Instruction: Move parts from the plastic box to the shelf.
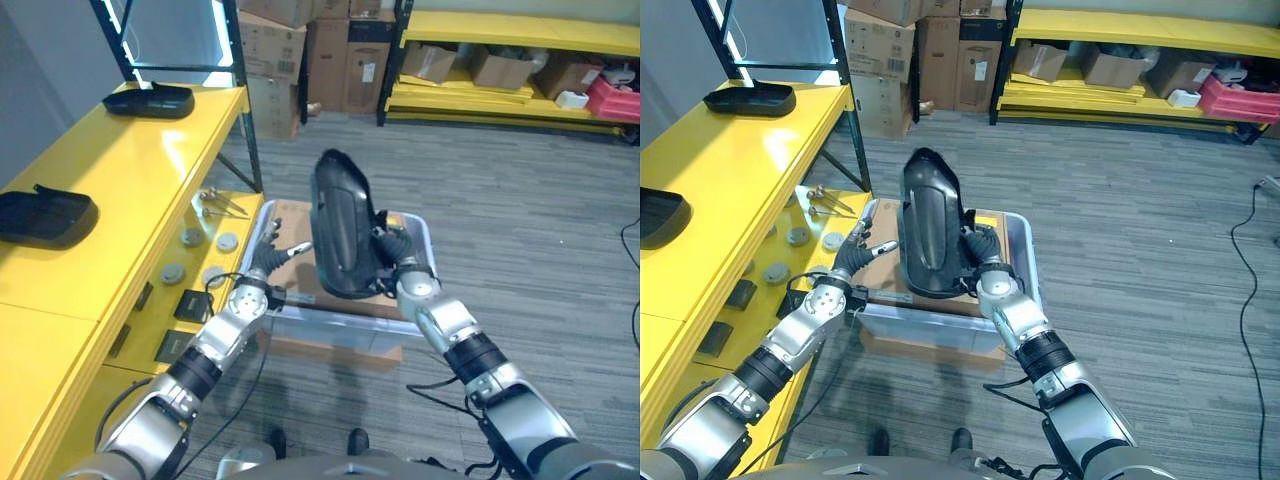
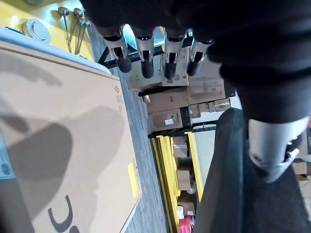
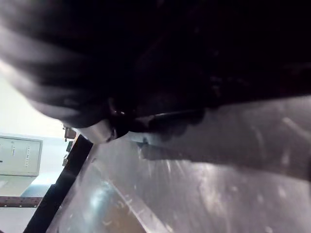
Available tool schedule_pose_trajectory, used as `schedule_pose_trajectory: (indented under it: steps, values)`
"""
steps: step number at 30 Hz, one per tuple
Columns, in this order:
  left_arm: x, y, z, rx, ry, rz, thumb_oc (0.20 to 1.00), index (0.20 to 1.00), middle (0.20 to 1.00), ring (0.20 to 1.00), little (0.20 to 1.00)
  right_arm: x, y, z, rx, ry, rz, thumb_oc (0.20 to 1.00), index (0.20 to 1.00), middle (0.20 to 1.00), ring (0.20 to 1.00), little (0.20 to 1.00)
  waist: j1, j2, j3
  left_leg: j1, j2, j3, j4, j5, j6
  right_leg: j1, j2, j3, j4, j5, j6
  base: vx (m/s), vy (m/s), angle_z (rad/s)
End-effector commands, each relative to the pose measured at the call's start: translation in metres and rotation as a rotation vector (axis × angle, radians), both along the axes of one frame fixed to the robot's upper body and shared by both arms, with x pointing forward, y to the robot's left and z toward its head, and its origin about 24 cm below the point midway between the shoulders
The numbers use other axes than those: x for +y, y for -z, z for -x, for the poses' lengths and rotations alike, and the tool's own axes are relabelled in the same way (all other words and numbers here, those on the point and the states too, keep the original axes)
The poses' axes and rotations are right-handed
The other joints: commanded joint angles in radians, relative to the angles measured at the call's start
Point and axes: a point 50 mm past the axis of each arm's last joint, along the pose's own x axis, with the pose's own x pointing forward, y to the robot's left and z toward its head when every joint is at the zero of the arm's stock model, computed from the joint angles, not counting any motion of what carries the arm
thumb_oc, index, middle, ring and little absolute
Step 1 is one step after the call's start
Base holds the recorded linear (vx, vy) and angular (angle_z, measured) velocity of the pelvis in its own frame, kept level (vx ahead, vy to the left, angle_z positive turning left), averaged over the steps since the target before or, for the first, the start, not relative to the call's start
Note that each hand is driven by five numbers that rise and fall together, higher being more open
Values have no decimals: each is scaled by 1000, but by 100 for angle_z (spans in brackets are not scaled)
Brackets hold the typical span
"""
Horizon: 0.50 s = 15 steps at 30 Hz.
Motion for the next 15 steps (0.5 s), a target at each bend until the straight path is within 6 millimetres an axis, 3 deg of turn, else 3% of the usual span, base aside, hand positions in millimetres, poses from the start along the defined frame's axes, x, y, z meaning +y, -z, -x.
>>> schedule_pose_trajectory:
  steps: [1,15]
  values:
    - [-27,-21,-2,-101,90,61,1000,1000,1000,1000,1000,8,-37,-14,-172,-13,-28,200,200,200,200,200,20,-17,-45,-53,10,17,84,-56,-8,-20,-64,-13,102,-61,93,0,0,0]
    - [-43,-31,2,-116,193,166,1000,1000,1000,1000,1000,9,-34,-14,-155,-9,-23,200,200,200,200,200,16,-19,-46,-51,9,20,83,-57,-8,-20,-63,-9,102,-61,94,0,0,0]
